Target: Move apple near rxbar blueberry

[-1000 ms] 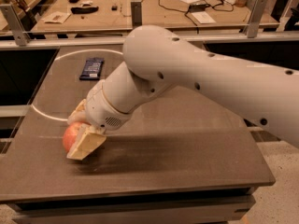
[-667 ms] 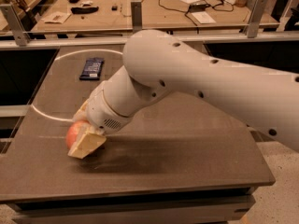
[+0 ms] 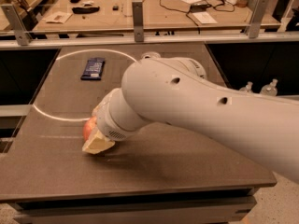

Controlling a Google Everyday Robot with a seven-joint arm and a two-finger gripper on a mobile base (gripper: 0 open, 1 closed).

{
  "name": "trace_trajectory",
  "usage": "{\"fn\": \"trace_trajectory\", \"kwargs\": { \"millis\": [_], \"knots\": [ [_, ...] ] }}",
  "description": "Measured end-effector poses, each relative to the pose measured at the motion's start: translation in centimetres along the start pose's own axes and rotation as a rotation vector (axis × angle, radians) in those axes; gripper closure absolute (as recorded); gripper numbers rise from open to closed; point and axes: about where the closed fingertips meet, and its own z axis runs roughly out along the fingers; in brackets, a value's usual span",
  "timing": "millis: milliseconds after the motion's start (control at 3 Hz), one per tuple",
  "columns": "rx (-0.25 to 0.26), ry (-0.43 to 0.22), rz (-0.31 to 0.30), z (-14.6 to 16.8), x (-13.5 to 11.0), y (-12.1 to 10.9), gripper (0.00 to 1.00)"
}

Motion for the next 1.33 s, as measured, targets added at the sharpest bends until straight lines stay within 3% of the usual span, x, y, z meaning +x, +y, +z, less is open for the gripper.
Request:
{"fn": "trace_trajectory", "kwargs": {
  "millis": [333, 667, 1000, 1333],
  "knots": [
    [0.000, 0.000, 0.000, 0.0, 0.0, 0.0, 1.00],
    [0.060, -0.030, 0.035, 0.0, 0.2, -0.7, 1.00],
    [0.137, -0.051, 0.117, -0.3, 2.1, -0.7, 1.00],
    [0.200, -0.089, 0.135, -0.9, 1.9, -2.1, 1.00]
  ]
}}
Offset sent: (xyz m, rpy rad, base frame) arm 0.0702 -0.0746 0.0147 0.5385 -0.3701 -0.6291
